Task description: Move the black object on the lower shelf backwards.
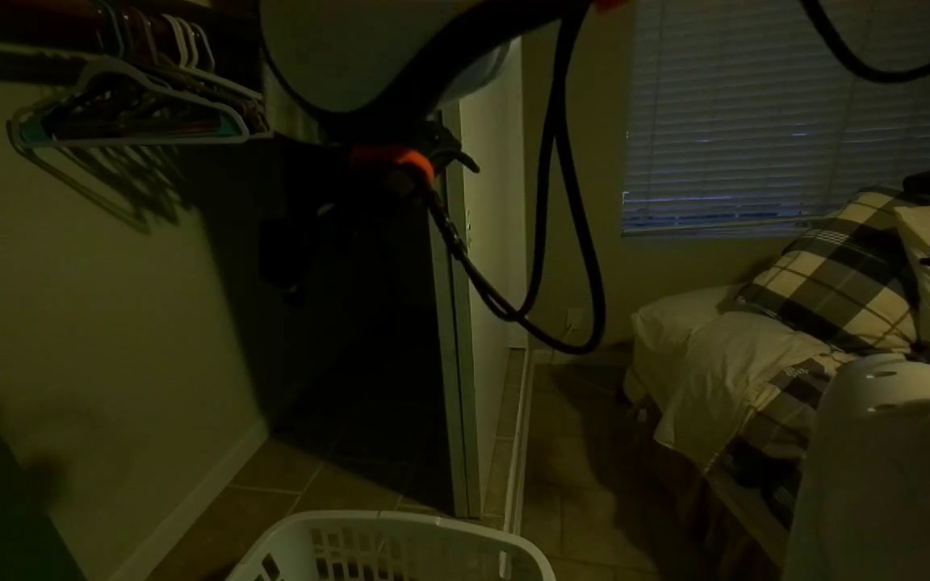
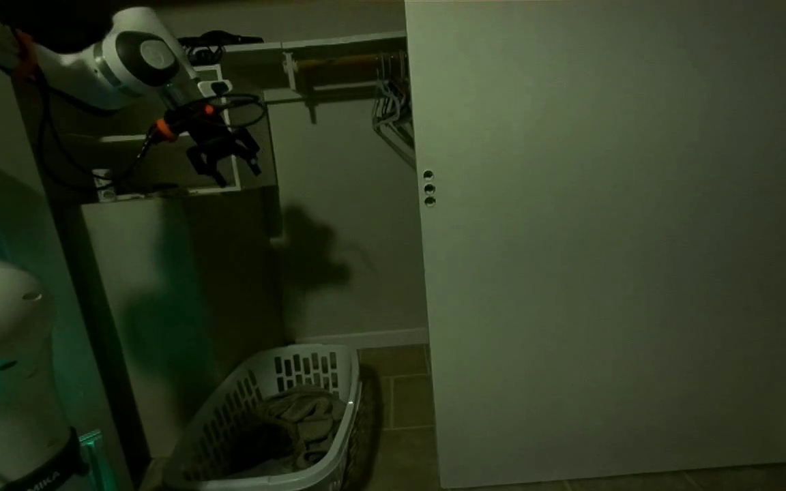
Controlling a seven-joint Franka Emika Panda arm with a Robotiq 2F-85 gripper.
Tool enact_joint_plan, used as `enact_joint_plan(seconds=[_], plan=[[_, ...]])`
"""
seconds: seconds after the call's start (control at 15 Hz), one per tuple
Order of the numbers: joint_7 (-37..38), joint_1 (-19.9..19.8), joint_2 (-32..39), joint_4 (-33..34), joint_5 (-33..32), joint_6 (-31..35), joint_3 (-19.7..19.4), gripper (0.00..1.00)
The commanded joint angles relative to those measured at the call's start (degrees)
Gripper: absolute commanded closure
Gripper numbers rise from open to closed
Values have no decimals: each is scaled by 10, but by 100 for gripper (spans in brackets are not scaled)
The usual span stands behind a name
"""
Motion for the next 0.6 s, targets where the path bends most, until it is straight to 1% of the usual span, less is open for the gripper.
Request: enact_joint_plan(seconds=[0.0, 0.13, 0.53], plan=[[-23, 5, 0, 5, 20, 0, 7, 0], [-43, 21, 2, 8, 34, 2, 7, 0], [-52, 22, 4, 8, 36, 4, 4, 0]])
